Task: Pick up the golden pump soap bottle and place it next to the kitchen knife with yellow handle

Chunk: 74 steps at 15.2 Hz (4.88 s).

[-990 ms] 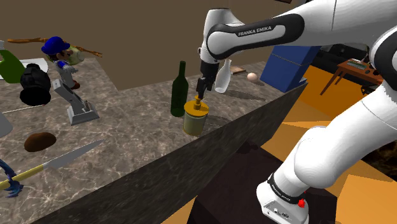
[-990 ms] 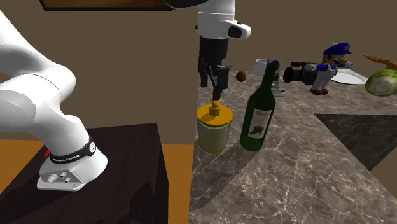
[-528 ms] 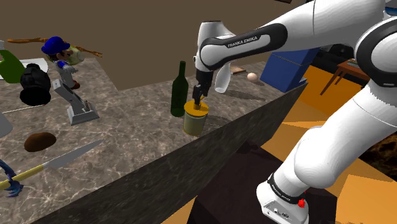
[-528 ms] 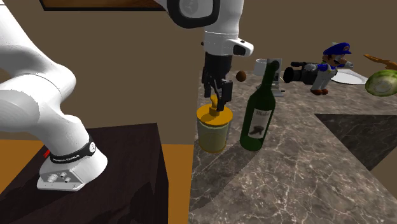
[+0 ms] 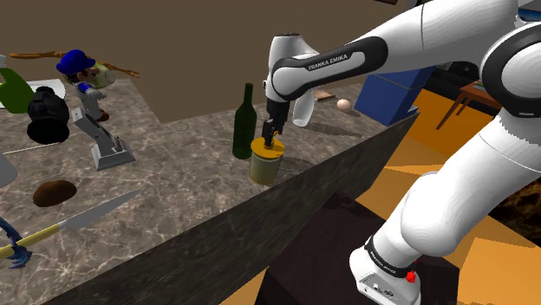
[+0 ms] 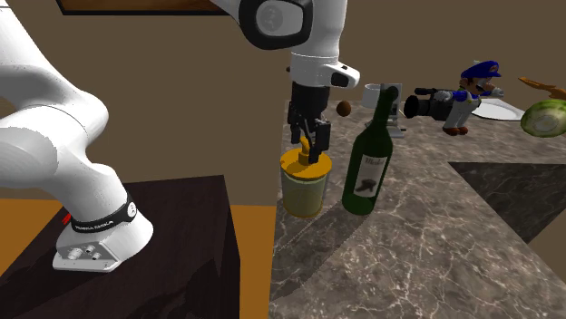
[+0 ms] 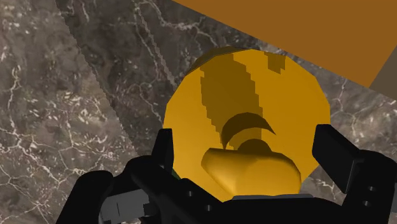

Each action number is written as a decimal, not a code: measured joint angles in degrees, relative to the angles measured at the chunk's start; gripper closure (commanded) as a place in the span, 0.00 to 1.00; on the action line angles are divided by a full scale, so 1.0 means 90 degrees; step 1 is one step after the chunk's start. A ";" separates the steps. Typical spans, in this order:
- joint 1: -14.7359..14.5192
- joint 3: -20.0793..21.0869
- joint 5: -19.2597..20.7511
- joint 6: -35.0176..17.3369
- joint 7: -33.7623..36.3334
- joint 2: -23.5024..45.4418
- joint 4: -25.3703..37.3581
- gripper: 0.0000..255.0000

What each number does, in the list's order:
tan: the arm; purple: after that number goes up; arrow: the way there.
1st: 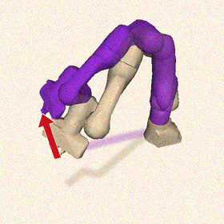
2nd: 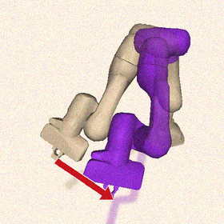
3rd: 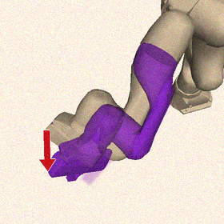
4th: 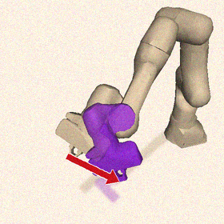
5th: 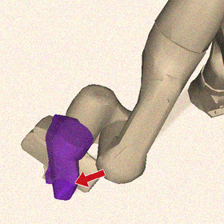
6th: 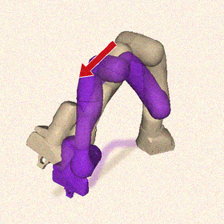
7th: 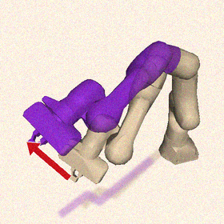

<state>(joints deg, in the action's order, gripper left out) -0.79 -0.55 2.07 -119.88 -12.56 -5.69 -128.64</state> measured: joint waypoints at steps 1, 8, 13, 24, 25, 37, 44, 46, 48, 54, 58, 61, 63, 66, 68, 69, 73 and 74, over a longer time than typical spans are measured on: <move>0.0000 0.0000 0.0000 0.0000 0.0000 0.0000 0.0000 1.00; 0.0000 0.0000 0.0000 -0.0003 0.0004 -0.0007 0.0005 1.00; 0.0001 -0.0002 -0.0001 0.0112 -0.0007 -0.0058 0.0054 1.00; -0.0005 0.0005 -0.0016 0.1036 -0.0028 -0.0352 0.0683 1.00; -0.0008 0.0009 -0.0017 0.1114 -0.0026 -0.0368 0.0744 1.00; -0.0004 0.0005 -0.0024 0.2144 -0.0068 -0.0504 0.1639 1.00; -0.0009 0.0012 -0.0029 0.2744 -0.0074 -0.0474 0.2270 1.00; -0.0009 0.0013 -0.0030 0.2931 -0.0080 -0.0460 0.2471 1.00; -0.0010 0.0015 -0.0031 0.3089 -0.0083 -0.0446 0.2642 1.00; -0.0008 0.0013 -0.0031 0.3626 -0.0102 -0.0309 0.3316 1.00; -0.0010 0.0017 -0.0032 0.3964 -0.0107 -0.0245 0.3720 1.00; -0.0011 0.0019 -0.0031 0.4240 -0.0112 -0.0157 0.4082 1.00; -0.0007 0.0014 -0.0030 0.4441 -0.0129 -0.0067 0.4373 1.00; -0.0036 0.0050 -0.0036 0.4600 -0.0067 0.0006 0.4603 1.00; -0.0155 0.0197 -0.0065 0.4502 0.0198 0.0060 0.4551 1.00; -0.0203 0.0255 -0.0078 0.4446 0.0307 0.0051 0.4479 1.00; -0.0467 0.0575 -0.0133 0.4147 0.0901 0.0133 0.4248 1.00; -0.0533 0.0653 -0.0142 0.4064 0.1047 0.0191 0.4221 1.00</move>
<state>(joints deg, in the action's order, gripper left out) -5.58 5.33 0.79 -83.30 -3.14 -3.97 -90.64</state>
